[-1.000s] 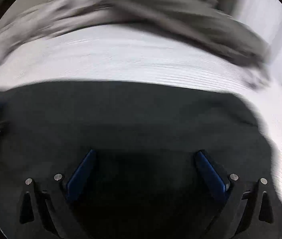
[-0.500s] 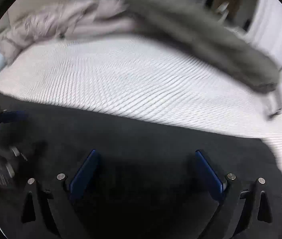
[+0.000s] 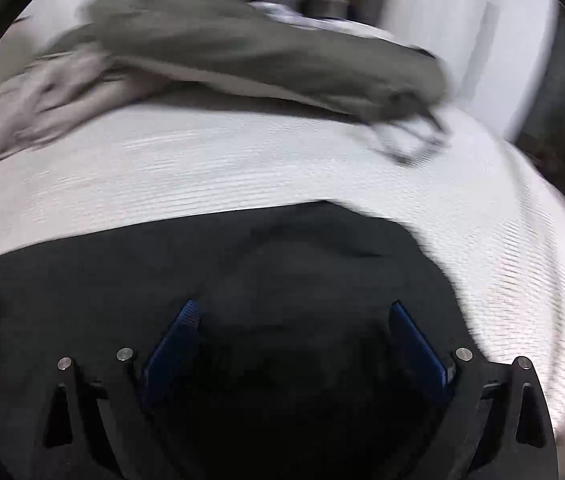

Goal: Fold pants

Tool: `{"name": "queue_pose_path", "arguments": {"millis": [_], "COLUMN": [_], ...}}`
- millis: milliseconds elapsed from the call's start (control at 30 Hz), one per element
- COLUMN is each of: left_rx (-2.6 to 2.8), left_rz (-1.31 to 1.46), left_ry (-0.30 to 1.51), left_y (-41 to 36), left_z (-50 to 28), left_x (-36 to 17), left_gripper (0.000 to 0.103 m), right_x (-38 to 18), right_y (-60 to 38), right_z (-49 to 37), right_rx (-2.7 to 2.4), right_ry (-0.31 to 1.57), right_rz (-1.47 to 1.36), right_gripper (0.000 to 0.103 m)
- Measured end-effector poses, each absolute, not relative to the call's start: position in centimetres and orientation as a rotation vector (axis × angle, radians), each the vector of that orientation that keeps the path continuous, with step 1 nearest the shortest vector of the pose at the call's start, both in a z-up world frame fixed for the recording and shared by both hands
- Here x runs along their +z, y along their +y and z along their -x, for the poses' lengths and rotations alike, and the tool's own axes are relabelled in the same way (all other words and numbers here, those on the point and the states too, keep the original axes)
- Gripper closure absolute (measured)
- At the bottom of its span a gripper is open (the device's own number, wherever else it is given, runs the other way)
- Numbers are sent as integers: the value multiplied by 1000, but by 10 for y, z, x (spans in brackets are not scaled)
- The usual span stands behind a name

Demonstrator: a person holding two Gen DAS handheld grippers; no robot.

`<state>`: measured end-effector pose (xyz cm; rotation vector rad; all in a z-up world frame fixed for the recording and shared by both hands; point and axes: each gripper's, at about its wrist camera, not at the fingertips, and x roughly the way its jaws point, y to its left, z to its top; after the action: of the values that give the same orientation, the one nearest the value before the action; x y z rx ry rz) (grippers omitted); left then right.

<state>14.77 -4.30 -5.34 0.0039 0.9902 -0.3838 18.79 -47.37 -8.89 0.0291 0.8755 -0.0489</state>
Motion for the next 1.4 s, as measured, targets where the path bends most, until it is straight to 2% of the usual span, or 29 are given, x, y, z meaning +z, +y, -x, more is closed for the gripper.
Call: {"name": "queue_pose_path", "arguments": {"millis": [100,267,333,433,500,600,700,767,867,933,1000,1067,1133,1233,1300,1400], "left_rx": [-410,-253,-170,-128,-193,-419,-536,-524,-481,-366,-296,-216,-204,-253,-261,-268], "left_rz": [-201,-177,-137,-89,-55,-97,-185,-202,-173,-163,-109,-76,-77,-35,-26,-108], "left_ry": [1001,992,997,975,954,924,977,961,956,961,973,977,972,945,959,978], "left_y": [-75,-19,15,28,16,-45,-94,-91,-48,-7,27,54,56,53,48,33], "left_z": [-139,-141,-136,-119,-103,-75,-63,-62,-79,-83,-89,-85,-79,-63,-65,-76], "left_x": [-75,-72,-72,-56,-46,-37,-56,-62,-59,-65,-66,-65,-60,-44,-47,-61], "left_gripper": [16,6,7,26,25,23,22,18,15,11,11,11,13,13,13,12], "right_x": [-116,-125,-132,-125,-110,-87,-103,-131,-138,-142,-145,-140,-133,-108,-102,-106], "right_y": [-441,-500,-543,-583,-577,-527,-478,-464,-511,-553,-582,-569,-553,-506,-466,-411], "right_z": [-193,-187,-172,-150,-142,-134,-139,-148,-135,-127,-114,-108,-115,-114,-126,-145], "right_rx": [53,-165,-380,-309,-288,-79,120,156,62,6,42,22,-44,29,100,220], "right_ry": [910,928,929,926,891,833,891,970,944,912,891,875,867,829,836,882], "right_rz": [116,165,241,-37,-20,23,57,138,138,58,-58,18,108,51,35,65], "right_gripper": [5,6,5,5,7,7,7,7,7,17,34,34,28,26,21,20]}}
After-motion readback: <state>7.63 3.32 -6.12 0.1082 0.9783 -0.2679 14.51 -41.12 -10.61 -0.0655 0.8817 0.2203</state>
